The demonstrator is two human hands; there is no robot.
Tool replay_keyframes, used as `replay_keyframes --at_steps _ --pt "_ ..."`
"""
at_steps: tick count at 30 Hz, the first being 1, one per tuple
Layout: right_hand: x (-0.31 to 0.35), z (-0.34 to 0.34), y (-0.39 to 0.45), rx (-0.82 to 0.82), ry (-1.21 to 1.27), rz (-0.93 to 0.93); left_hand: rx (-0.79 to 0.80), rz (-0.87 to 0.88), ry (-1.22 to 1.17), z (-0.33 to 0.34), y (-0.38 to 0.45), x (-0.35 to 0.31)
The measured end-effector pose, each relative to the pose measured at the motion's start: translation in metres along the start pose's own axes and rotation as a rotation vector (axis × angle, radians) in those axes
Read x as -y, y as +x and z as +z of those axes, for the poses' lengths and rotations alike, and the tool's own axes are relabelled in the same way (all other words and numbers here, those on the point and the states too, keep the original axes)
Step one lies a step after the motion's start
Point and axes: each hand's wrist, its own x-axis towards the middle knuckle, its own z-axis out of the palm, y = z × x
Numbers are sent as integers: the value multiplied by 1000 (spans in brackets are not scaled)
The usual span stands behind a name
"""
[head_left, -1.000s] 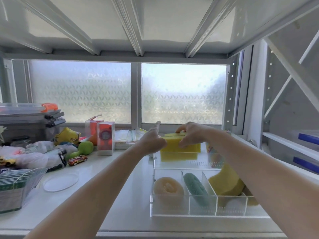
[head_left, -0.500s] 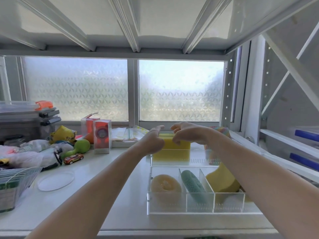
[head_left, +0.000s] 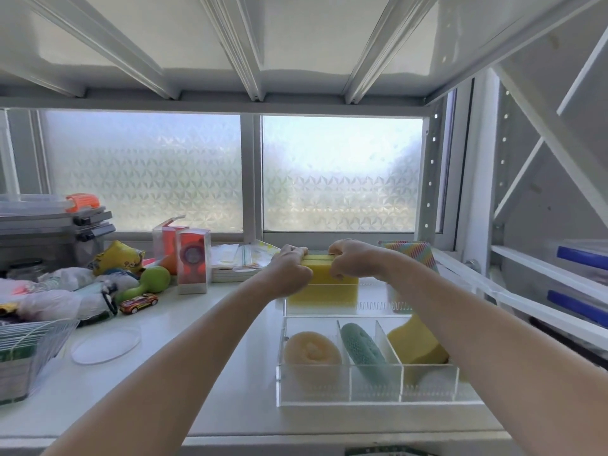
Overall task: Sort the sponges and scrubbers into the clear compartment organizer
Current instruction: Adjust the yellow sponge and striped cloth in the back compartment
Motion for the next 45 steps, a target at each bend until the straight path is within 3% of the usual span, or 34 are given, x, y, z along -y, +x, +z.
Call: replay_keyframes --at_steps 5,12,18,25,31,40,45 --pt "-11 -48 -19 -66 41 -46 -94 134 -18 -20 -2 -29" --pt "-64 -91 -39 -194 69 93 52 193 -59 17 21 -91" --pt "-111 -86 -39 -167 48 246 120 170 7 58 34 -124" --pt "-125 -80 -30 -197 85 235 108 110 130 66 51 -134" --pt "-123 -79 -23 -182 35 234 169 41 78 73 62 -130" --pt "-118 -68 -20 -21 133 213 128 125 57 71 66 -128" --pt "-113 -64 -25 -86 142 167 32 164 -39 57 62 -132"
